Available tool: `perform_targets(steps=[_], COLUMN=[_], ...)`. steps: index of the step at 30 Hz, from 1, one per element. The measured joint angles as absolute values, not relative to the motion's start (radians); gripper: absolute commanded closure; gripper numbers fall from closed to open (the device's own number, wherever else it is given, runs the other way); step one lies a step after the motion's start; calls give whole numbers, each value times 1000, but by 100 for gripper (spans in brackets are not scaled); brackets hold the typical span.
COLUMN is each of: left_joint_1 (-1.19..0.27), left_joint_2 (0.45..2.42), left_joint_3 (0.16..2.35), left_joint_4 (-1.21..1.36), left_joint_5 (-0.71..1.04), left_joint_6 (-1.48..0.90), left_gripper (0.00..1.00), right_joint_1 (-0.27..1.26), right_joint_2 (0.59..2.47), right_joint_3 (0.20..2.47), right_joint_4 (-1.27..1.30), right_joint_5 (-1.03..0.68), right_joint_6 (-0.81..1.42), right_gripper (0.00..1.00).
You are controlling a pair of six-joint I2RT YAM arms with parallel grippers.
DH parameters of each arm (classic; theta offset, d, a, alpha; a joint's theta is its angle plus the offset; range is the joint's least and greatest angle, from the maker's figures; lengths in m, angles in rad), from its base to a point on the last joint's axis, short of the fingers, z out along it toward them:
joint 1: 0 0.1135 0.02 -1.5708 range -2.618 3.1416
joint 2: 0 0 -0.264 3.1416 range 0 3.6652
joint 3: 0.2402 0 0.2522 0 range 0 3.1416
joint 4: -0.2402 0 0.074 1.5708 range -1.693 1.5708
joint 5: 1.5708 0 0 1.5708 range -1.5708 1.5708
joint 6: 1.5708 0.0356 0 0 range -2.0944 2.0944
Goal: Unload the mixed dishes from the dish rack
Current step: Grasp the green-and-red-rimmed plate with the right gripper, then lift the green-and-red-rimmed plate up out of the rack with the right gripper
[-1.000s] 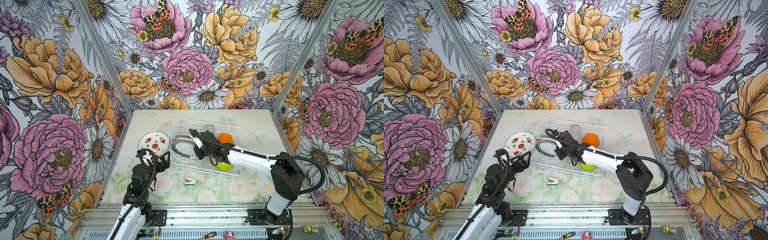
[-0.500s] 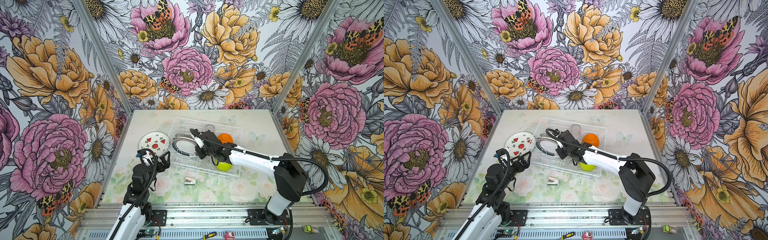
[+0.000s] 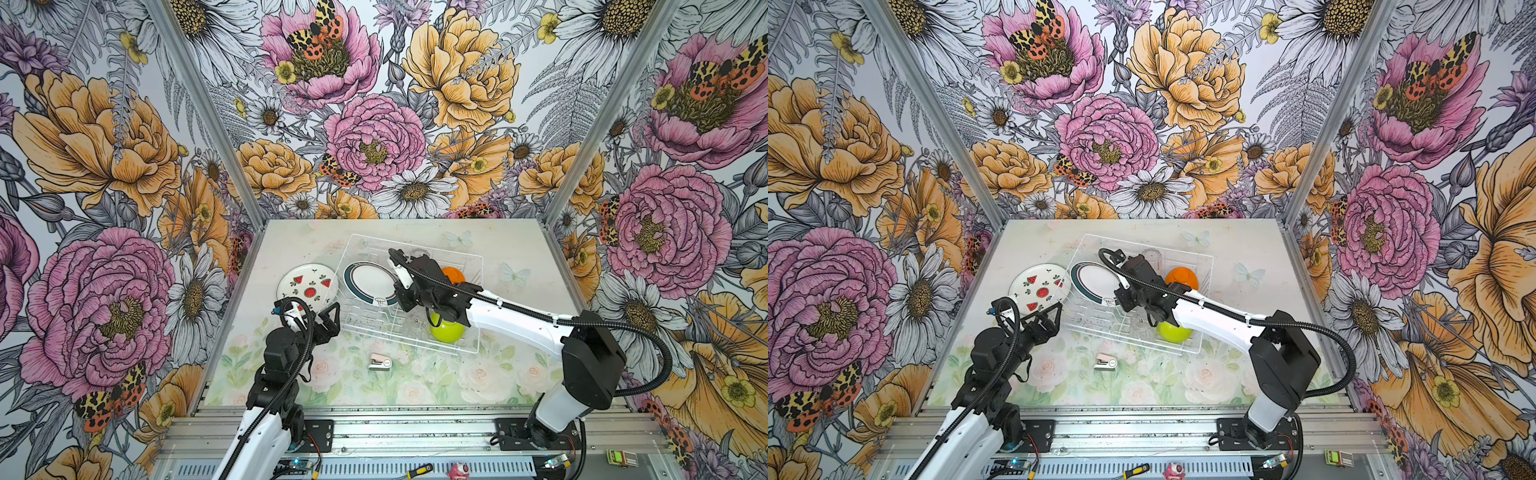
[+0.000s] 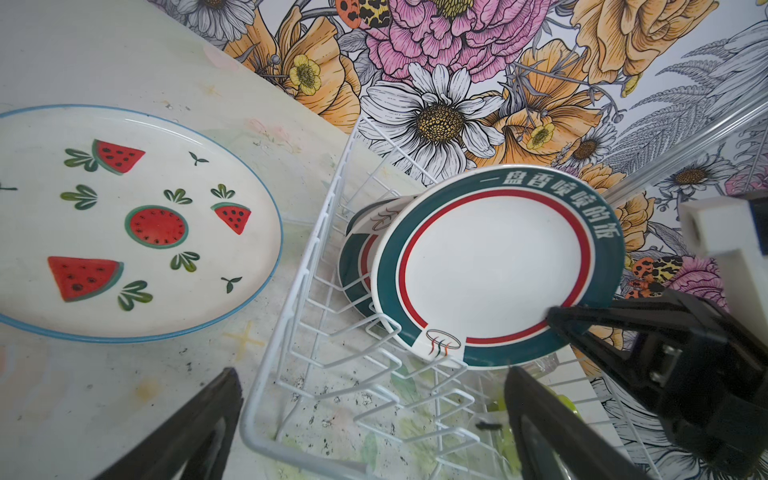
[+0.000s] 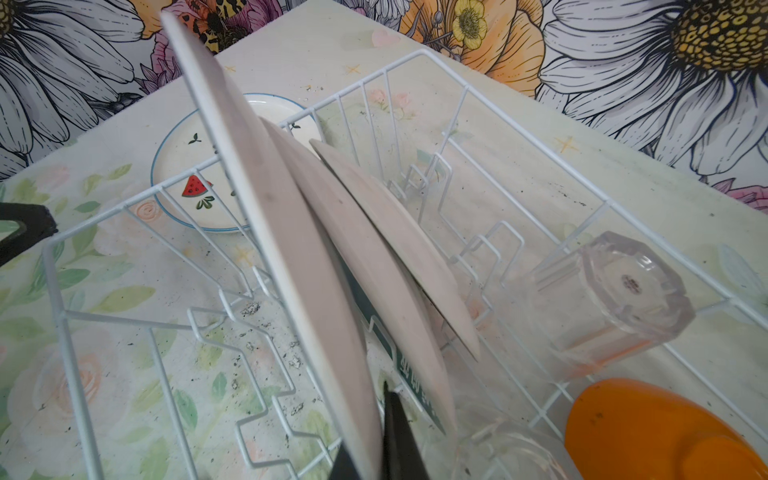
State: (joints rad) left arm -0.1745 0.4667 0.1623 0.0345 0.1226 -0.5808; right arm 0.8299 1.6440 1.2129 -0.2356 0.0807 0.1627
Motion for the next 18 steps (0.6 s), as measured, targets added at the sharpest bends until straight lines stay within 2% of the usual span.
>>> perform_targets(steps=[18], left_joint_1=[-175], left_joint_2=[470], left_joint_3=[162], left_joint_4=[35], left_joint_5=[120], left_joint_6=[-581], left_gripper=[1], right_joint_1=[830], right_joint_2=[1622], right_joint_3=[1213], right_joint_4=[-260], right_joint_5=[86], right_joint_6=[163], right_gripper=[100])
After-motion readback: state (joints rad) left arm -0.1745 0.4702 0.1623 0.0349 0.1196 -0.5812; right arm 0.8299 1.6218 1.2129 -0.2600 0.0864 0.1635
